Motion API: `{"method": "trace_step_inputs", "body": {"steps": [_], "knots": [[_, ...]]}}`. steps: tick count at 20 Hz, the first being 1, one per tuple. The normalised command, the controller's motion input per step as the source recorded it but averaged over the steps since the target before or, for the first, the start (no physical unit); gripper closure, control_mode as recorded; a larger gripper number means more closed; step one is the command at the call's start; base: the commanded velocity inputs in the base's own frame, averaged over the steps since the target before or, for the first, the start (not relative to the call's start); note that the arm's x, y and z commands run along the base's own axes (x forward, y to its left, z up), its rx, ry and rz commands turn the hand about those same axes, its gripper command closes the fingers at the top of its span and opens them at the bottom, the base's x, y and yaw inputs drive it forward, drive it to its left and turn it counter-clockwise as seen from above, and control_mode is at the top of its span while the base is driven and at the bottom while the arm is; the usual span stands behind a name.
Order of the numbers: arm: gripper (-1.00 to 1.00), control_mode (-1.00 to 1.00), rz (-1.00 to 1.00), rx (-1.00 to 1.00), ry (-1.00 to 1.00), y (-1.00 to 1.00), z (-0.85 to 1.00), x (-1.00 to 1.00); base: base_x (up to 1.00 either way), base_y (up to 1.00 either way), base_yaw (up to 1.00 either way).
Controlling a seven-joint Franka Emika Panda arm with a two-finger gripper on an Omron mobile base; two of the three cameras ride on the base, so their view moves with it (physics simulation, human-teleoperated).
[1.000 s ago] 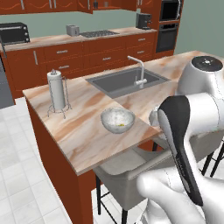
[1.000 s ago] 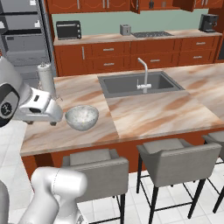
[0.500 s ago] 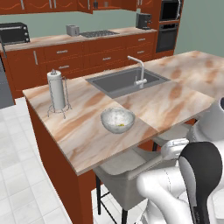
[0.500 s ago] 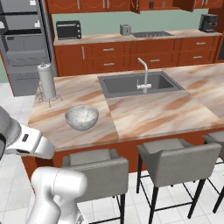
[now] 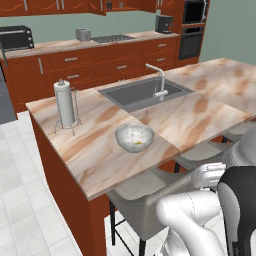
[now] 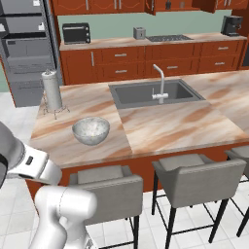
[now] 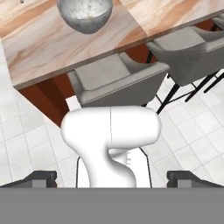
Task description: There is a bowl on the dining counter. Grab a lemon wedge from the fridge and place it in the bowl. Then get the liquor bottle and glass cup from the cabinet and place them next to the bowl.
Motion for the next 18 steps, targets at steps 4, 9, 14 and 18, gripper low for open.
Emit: {"method": "trace_step_inputs", "body": {"steps": [4, 9, 14, 18], "knots": [[-1.0, 1.0, 0.0, 0.0, 0.0, 0.0, 0.0, 0.0, 0.0, -0.61, -0.01], [-1.0, 1.0, 0.0, 0.0, 0.0, 0.0, 0.0, 0.0, 0.0, -1.0, -0.08], [-1.0, 1.0, 0.0, 0.0, 0.0, 0.0, 0.0, 0.0, 0.0, -1.0, -0.08], [-1.0, 1.0, 0.0, 0.0, 0.0, 0.0, 0.0, 0.0, 0.09, -1.0, -0.07]]}}
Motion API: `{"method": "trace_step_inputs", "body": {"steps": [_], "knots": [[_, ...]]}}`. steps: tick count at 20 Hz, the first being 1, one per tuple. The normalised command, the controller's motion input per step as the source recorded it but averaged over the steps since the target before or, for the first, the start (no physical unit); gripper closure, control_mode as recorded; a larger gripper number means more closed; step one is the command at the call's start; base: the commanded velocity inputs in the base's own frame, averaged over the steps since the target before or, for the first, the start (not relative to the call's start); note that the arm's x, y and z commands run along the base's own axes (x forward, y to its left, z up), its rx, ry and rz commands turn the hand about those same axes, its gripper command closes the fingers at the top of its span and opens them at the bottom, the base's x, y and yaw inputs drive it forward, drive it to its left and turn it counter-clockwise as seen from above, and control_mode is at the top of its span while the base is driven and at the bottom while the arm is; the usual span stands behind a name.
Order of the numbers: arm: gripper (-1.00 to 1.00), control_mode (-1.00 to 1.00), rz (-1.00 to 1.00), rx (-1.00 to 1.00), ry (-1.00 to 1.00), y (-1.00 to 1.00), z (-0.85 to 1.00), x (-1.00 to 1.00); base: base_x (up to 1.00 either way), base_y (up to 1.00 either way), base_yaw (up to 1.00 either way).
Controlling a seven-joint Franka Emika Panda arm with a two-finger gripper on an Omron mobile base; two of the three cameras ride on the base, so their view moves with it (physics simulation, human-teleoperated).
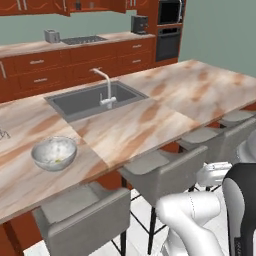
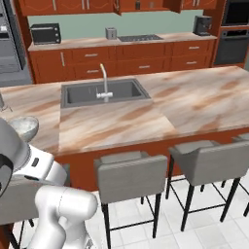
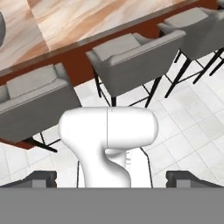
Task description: There is a bowl on the dining counter. Grab a lemon wedge from the fridge and place it in the bowl. Then get the liquor bottle and glass cup from the cabinet and place them next to the bowl.
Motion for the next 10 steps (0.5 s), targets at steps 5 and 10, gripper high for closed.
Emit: {"method": "trace_step_inputs", "body": {"steps": [5, 10], "knots": [[-1.0, 1.0, 0.0, 0.0, 0.0, 0.0, 0.0, 0.0, 0.12, -1.0, -0.07], [-1.0, 1.0, 0.0, 0.0, 0.0, 0.0, 0.0, 0.0, 0.11, -1.0, -0.07]]}}
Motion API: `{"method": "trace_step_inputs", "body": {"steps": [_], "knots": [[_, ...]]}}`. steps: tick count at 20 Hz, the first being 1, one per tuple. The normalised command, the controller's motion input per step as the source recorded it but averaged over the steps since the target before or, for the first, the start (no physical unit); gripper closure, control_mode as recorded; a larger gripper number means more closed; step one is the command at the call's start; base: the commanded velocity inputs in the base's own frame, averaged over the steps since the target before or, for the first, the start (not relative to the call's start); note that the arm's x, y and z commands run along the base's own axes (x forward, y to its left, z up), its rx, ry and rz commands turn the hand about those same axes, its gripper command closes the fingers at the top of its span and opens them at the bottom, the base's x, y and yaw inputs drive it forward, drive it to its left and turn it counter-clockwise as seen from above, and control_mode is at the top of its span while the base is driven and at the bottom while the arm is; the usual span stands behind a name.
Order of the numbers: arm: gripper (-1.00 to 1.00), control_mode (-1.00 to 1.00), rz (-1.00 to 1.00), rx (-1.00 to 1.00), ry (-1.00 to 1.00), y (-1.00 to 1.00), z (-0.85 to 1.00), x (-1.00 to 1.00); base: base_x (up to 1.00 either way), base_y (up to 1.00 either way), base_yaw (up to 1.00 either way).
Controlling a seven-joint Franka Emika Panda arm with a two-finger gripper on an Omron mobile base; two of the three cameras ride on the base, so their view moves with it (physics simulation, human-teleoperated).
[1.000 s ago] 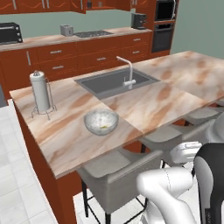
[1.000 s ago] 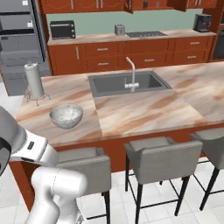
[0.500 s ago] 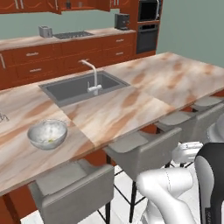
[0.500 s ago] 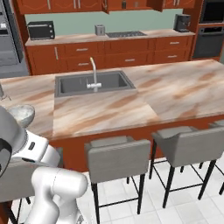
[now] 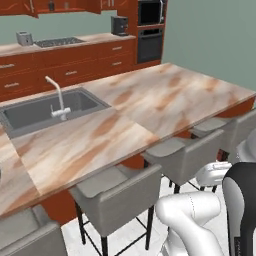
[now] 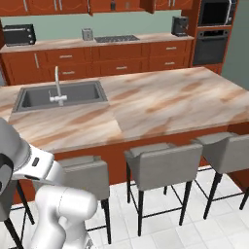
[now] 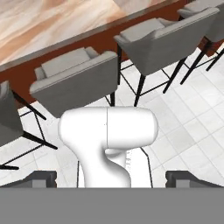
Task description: There is a bowl on the dining counter. Grab a lemon wedge from the fridge and place it in the bowl. Then get the liquor bottle and glass cup from the cabinet and place them next to the bowl.
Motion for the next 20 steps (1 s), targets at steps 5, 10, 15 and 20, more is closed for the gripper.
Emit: {"method": "trace_step_inputs", "body": {"steps": [5, 10, 15, 20], "knots": [[-1.0, 1.0, 0.0, 0.0, 0.0, 0.0, 0.0, 0.0, 0.09, -1.0, -0.06], [-1.0, 1.0, 0.0, 0.0, 0.0, 0.0, 0.0, 0.0, 0.09, -1.0, -0.05], [-1.0, 1.0, 0.0, 0.0, 0.0, 0.0, 0.0, 0.0, 0.15, -1.0, -0.02], [-1.0, 1.0, 0.0, 0.0, 0.0, 0.0, 0.0, 0.0, 0.17, -1.0, 0.0]]}}
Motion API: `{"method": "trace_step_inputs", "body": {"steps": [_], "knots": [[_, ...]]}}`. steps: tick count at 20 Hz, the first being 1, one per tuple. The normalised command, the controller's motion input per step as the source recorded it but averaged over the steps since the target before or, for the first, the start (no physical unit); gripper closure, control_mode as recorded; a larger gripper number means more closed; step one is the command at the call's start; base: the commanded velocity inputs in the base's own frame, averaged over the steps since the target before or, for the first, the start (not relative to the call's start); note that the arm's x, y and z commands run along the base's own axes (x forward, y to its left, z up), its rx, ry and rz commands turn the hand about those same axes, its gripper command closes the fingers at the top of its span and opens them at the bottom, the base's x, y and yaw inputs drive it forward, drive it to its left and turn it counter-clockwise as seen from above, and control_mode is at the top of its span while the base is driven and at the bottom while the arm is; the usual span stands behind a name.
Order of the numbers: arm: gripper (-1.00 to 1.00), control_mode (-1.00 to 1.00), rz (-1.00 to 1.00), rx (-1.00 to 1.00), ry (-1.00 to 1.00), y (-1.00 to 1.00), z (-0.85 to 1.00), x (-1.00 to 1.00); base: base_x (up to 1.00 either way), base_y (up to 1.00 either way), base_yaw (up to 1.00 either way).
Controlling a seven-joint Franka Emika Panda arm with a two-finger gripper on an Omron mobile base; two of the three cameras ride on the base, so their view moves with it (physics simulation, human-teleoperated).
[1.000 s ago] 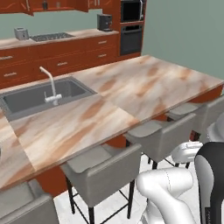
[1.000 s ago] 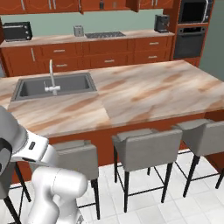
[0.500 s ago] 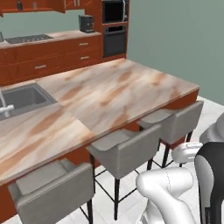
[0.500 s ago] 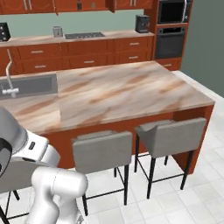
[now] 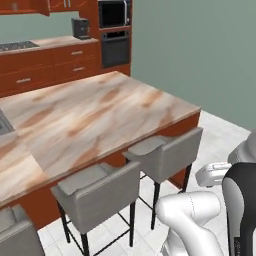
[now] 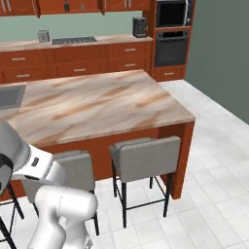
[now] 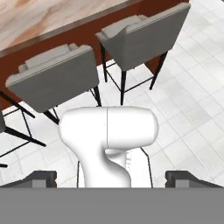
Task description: There is a bowl on the dining counter. Grab a lemon wedge from the fridge and place it in the bowl. Then get the liquor bottle and glass cup from the cabinet and place them next to the bowl.
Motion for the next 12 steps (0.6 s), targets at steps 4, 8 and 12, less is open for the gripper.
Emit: {"method": "trace_step_inputs", "body": {"steps": [4, 8, 12], "knots": [[-1.0, 1.0, 0.0, 0.0, 0.0, 0.0, 0.0, 0.0, 0.17, -1.0, 0.0], [-1.0, 1.0, 0.0, 0.0, 0.0, 0.0, 0.0, 0.0, 0.15, -1.0, 0.0], [-1.0, 1.0, 0.0, 0.0, 0.0, 0.0, 0.0, 0.0, 0.16, -1.0, 0.0]]}}
